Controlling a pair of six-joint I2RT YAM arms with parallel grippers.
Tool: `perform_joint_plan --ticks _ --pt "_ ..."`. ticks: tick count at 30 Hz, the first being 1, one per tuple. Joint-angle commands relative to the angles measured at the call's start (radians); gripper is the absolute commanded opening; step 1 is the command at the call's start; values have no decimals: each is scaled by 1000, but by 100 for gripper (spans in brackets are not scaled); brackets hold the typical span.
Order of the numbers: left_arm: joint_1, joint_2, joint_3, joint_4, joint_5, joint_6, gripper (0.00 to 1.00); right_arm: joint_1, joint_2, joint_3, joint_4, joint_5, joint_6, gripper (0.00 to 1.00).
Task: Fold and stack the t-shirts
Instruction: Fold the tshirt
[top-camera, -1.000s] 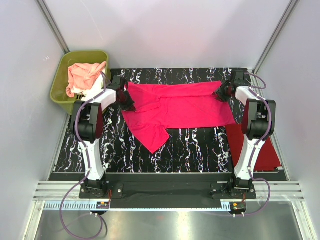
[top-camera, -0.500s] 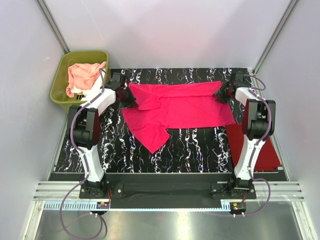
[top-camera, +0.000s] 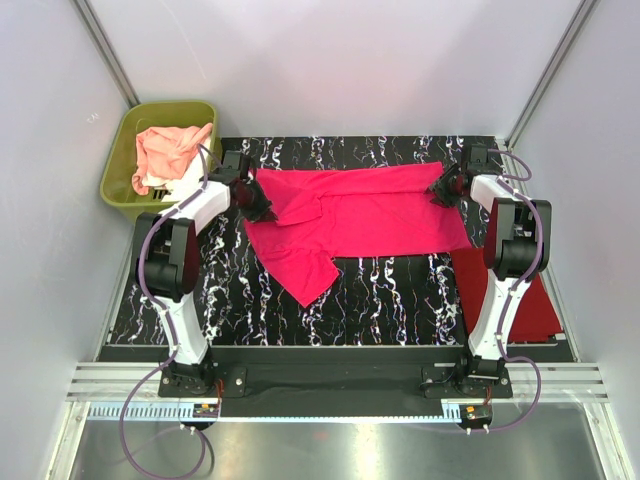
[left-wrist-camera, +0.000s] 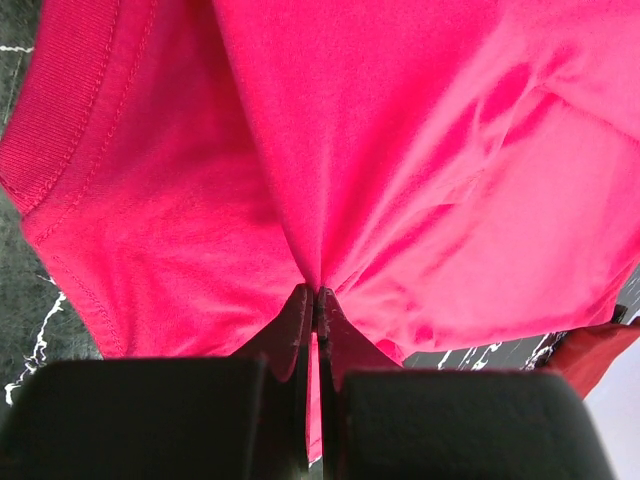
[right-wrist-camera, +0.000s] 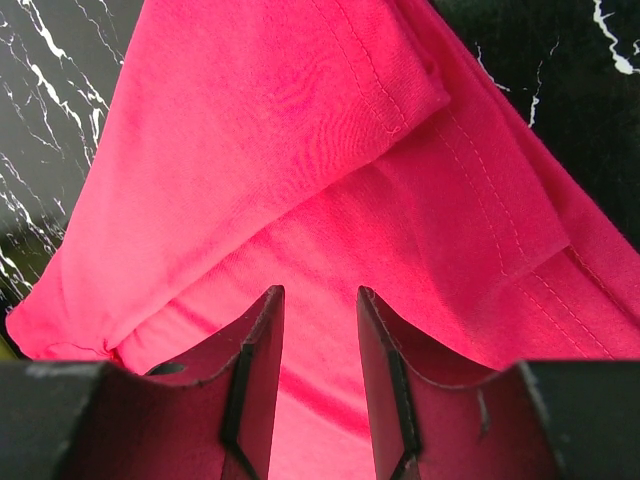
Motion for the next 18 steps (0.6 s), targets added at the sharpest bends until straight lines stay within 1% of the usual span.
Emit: perform_joint_plan --ticks 1,6,9,16,17,18 --pt "-4 -29 5 8 33 -14 0 -4 -55 1 14 -24 -24 42" --pt "-18 -38 -32 38 44 -45 0 -4 -55 -11 15 -18 -24 42" --pt "-25 -32 -25 39 59 -48 0 -4 -47 -13 14 -18 -16 43" --pt "-28 -51 -48 28 36 -37 1 -3 -45 -7 14 -14 -18 43" --pt "-28 -54 -51 27 35 -33 4 -4 -45 -7 11 -14 -19 43" --pt "-28 -55 -45 22 19 -23 17 -4 -44 -8 9 -12 -19 43"
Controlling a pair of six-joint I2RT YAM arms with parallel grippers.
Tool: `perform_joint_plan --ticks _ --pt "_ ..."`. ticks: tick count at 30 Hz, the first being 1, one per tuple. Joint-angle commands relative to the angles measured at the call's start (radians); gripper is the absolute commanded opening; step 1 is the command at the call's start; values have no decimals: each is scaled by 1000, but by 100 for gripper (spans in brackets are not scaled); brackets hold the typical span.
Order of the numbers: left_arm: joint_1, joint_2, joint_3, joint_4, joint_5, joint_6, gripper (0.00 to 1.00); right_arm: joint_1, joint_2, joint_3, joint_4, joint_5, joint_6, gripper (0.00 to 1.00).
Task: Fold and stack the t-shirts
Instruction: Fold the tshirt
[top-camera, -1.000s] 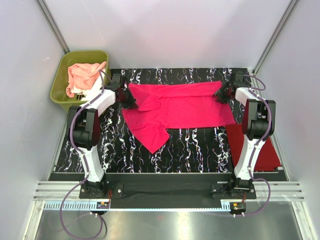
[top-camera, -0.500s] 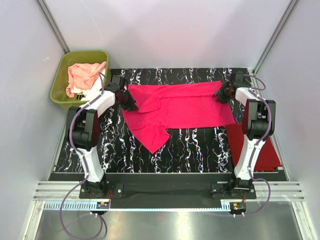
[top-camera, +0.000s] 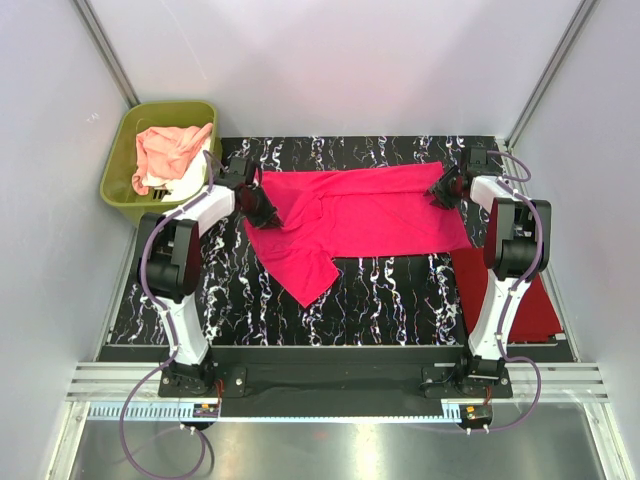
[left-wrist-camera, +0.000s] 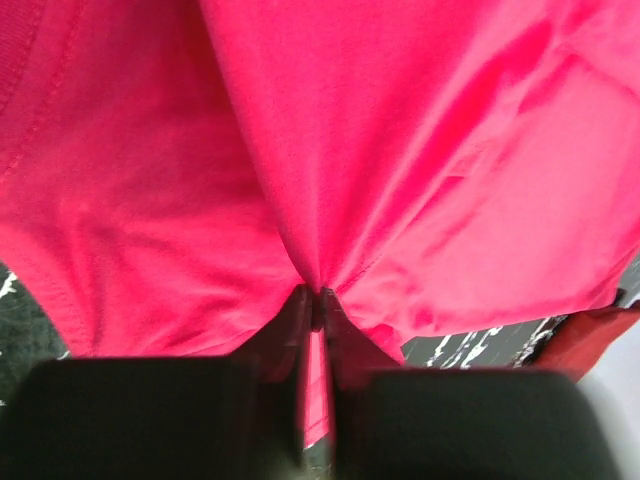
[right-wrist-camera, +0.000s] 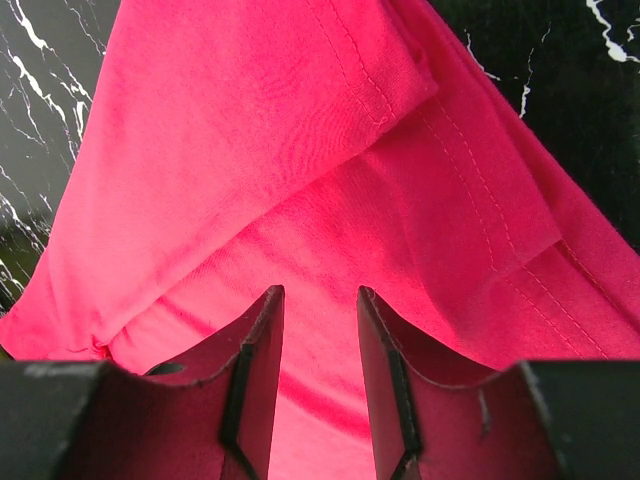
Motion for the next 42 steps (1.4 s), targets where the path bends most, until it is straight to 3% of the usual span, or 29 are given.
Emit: perform_joint_plan --ticks 1,4,6,7,10,13,16,21,24,29,42 --pt "-1 -55 2 8 -15 36 21 -4 -44 4 12 -15 -10 43" --pt "-1 -76 59 -44 -99 103 40 -4 -44 6 4 -19 -13 43" --pt "-7 -116 109 -81 -176 153 46 -3 -50 6 9 -20 -16 43" --pt "-12 -134 122 -84 -263 212 55 0 -53 1 21 -38 -15 43" --pt "-6 -179 183 -57 -370 330 63 31 -64 -13 77 -75 -9 45" --pt "26 -133 284 -9 -333 403 62 109 -61 -3 122 -98 -12 54" --pt "69 -14 386 58 -166 429 51 204 -26 42 168 -143 -7 61" --pt "96 109 401 236 -147 431 34 328 86 177 196 -172 34 57" --pt "100 161 397 336 -169 437 34 387 152 256 191 -175 62 50" --pt "102 269 488 338 -192 437 39 440 231 319 180 -184 92 46" --pt "125 384 513 279 -223 305 36 512 266 294 185 -204 112 34"
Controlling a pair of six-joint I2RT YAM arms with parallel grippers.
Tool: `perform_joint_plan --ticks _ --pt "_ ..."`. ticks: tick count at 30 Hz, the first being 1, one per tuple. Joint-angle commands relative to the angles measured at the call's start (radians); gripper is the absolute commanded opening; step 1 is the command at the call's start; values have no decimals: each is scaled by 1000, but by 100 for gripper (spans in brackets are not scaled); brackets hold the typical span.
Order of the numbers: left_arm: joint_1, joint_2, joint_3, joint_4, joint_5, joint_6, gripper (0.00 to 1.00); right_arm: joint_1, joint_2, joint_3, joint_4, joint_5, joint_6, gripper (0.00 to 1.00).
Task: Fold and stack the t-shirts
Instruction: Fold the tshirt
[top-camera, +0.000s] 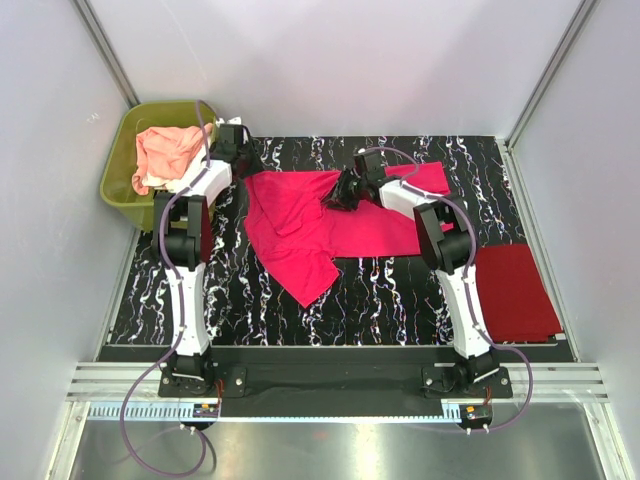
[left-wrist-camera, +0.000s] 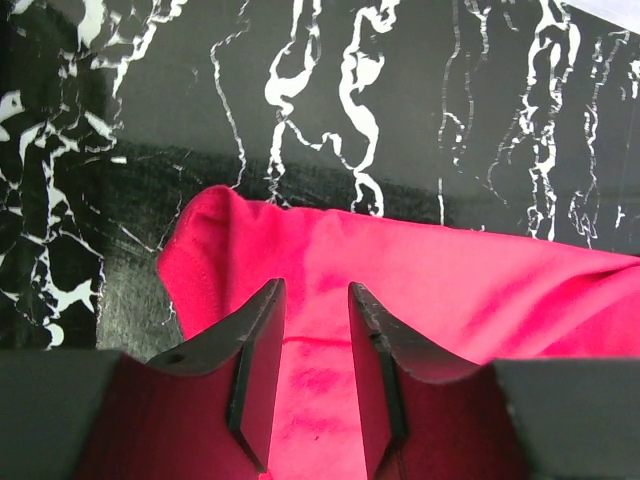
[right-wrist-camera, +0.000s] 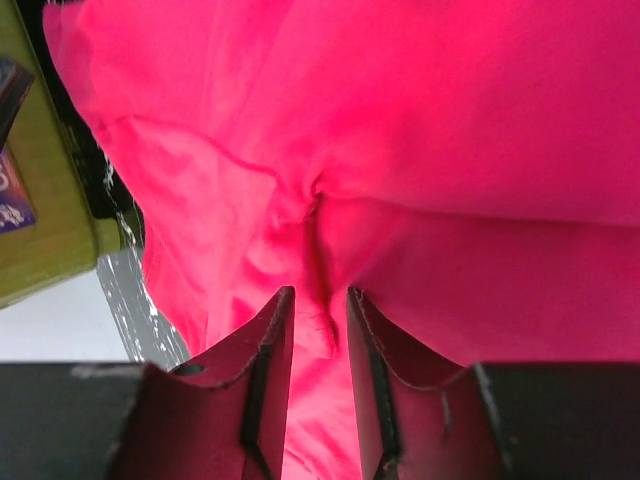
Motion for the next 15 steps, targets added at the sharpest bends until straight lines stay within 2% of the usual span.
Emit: perform_joint_plan --ticks 1,3,5,7,15 --pt "21 27 32 11 -14 -67 36 26 -14 13 20 -19 -1 34" --pt "29 47 43 -26 -12 -84 33 30 -28 21 -8 4 -30 34" --pt "44 69 46 -52 -3 -114 33 30 -54 22 -49 25 -80 44" --pt "61 85 51 -72 20 -137 31 35 -86 21 -93 67 -125 47" --pt "72 96 43 -81 35 -138 30 49 -80 -1 -78 4 -117 37"
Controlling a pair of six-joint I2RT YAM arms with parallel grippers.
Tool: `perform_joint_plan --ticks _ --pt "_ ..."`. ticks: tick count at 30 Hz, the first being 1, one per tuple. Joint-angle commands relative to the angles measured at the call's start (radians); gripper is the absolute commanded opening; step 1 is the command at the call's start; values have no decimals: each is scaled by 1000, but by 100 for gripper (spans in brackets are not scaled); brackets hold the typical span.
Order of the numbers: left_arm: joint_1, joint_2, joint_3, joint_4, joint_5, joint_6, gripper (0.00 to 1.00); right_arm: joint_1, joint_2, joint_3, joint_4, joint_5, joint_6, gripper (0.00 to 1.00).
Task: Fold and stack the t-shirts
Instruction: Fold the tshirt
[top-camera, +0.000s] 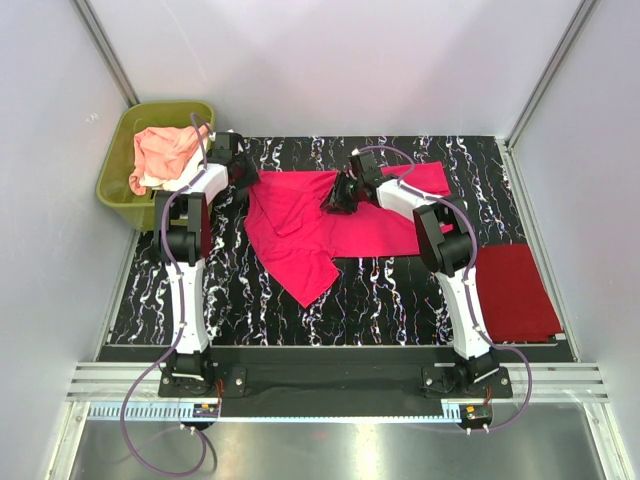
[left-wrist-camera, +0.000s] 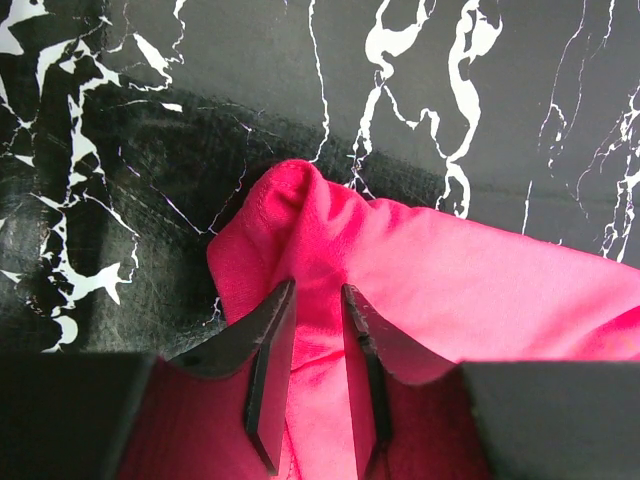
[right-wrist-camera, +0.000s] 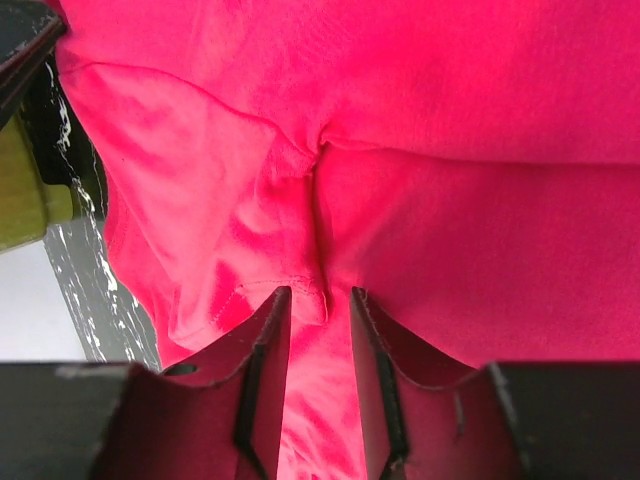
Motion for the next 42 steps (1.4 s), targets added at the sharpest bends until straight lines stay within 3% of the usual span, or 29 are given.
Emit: perform_joint_plan --ticks 1,22,27,31,42 --pt "26 12 25 -29 5 -37 30 21 -38 3 5 -25 -10 36" --pt "28 2 38 -28 24 -32 31 30 -3 -25 -1 -28 1 38" --pt "28 6 35 -29 18 -34 30 30 6 -22 11 -45 10 24" --pt "28 11 35 -31 16 -34 30 30 -17 6 -19 -27 -14 0" --pt "32 6 36 -35 8 -20 30 30 -115 -31 -85 6 -29 0"
